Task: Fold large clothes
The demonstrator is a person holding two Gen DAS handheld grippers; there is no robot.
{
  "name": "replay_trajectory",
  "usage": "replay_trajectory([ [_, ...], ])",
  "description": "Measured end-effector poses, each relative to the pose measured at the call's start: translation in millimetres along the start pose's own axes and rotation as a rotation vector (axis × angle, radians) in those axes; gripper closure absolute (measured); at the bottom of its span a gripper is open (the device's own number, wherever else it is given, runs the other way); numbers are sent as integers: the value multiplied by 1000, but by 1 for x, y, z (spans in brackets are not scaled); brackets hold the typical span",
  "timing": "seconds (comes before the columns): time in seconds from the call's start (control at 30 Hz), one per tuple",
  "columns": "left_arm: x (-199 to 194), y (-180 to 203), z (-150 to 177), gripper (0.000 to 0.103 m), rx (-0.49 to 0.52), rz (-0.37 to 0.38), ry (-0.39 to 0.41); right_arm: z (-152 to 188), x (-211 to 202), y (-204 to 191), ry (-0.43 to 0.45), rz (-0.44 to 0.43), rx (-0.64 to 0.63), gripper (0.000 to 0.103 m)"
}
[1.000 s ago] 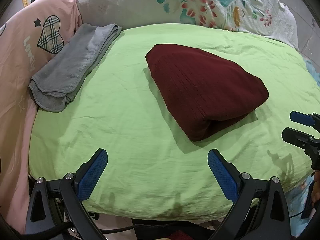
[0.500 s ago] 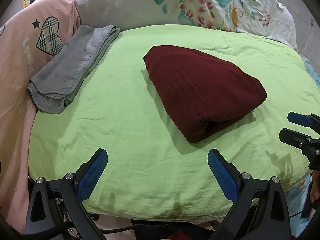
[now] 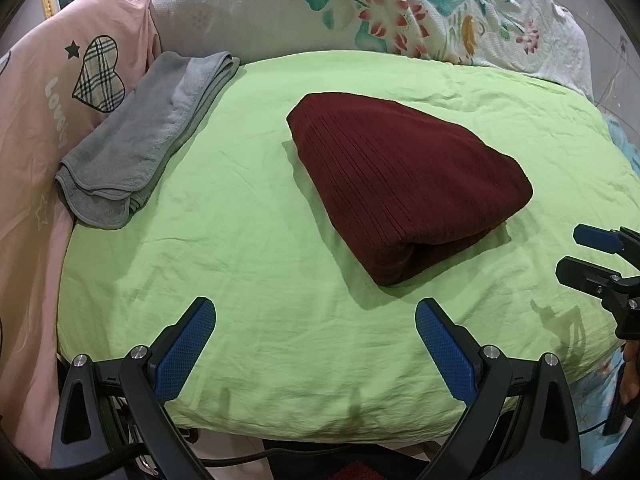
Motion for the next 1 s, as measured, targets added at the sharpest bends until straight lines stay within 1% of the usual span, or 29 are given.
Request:
replay_trajectory([
  [1.0, -2, 2, -2, 3, 2, -2, 3, 0, 0, 0, -2, -4, -2, 18],
])
Point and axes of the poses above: each gripper's, at about its wrist camera, not at the fingertips, and x roughly the way its jaws point, y to its right, z to its underside, the point moved 8 cm from there along x, roughly the way its jaws point, and after that the axes turned 12 degrees about y, right-handed, at the moved point
